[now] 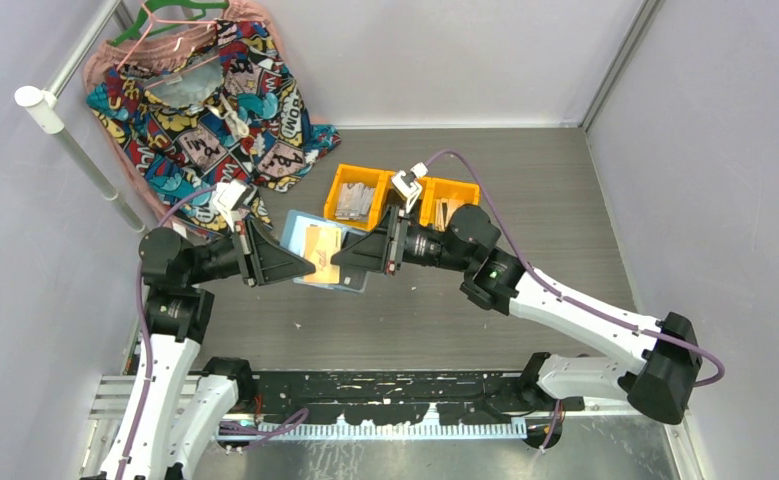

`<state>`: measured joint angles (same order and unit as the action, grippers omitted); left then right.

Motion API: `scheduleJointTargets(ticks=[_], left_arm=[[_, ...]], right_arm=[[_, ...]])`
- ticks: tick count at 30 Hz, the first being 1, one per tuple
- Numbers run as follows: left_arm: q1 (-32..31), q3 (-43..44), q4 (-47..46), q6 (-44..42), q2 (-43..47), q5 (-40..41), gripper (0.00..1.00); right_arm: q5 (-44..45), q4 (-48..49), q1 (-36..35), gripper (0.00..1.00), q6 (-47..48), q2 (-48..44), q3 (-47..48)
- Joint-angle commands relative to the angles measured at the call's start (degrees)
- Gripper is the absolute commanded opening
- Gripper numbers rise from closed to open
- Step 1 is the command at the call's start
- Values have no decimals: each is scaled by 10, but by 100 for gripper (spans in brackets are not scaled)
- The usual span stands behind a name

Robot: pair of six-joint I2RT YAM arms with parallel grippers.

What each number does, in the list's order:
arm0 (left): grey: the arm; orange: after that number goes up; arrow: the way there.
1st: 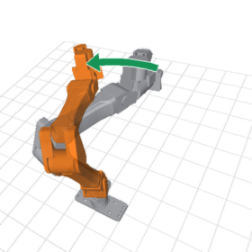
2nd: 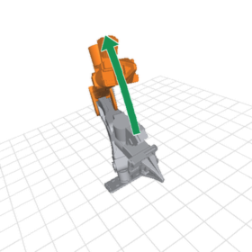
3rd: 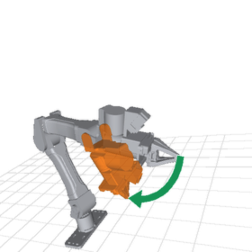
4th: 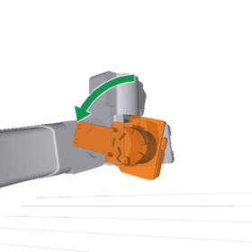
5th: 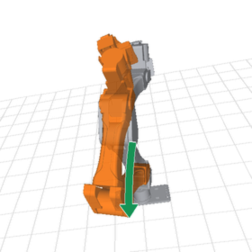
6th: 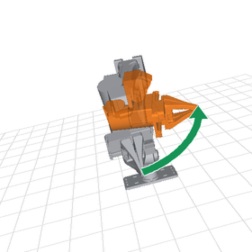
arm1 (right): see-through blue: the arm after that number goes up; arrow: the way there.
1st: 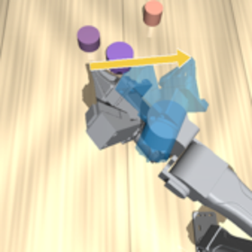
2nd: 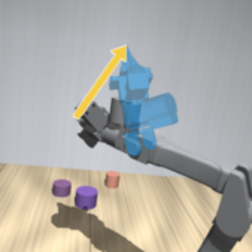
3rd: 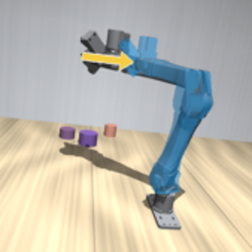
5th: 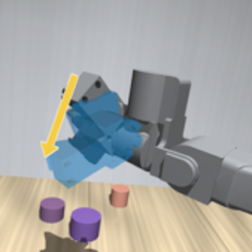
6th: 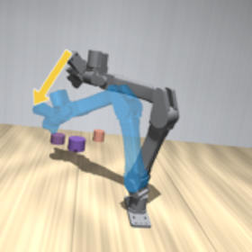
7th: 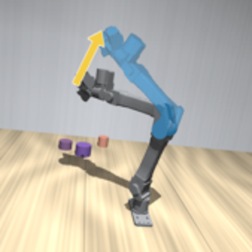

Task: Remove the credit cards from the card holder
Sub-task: Remove the credit card from the card holder, then place the credit card in the storage box.

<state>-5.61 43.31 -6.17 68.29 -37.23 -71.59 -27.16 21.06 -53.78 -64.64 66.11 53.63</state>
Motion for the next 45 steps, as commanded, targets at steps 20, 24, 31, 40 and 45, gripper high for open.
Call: scheduleJointTargets(ticks=[20,24,31,40,45], left_arm=[[0,37,118,-117,10,83,0],[0,51,158,-159,9,91,0],[0,77,277,-308,8,116,0],[0,92,350,-402,10,108,0],[-1,92,357,-411,15,103,0]], right_arm=[[16,15,63,1,-23,-93,-83],[12,-76,110,1,9,-140,-85],[16,-329,291,1,106,-157,-58],[180,-496,369,1,276,0,50],[246,-508,384,1,335,111,105]])
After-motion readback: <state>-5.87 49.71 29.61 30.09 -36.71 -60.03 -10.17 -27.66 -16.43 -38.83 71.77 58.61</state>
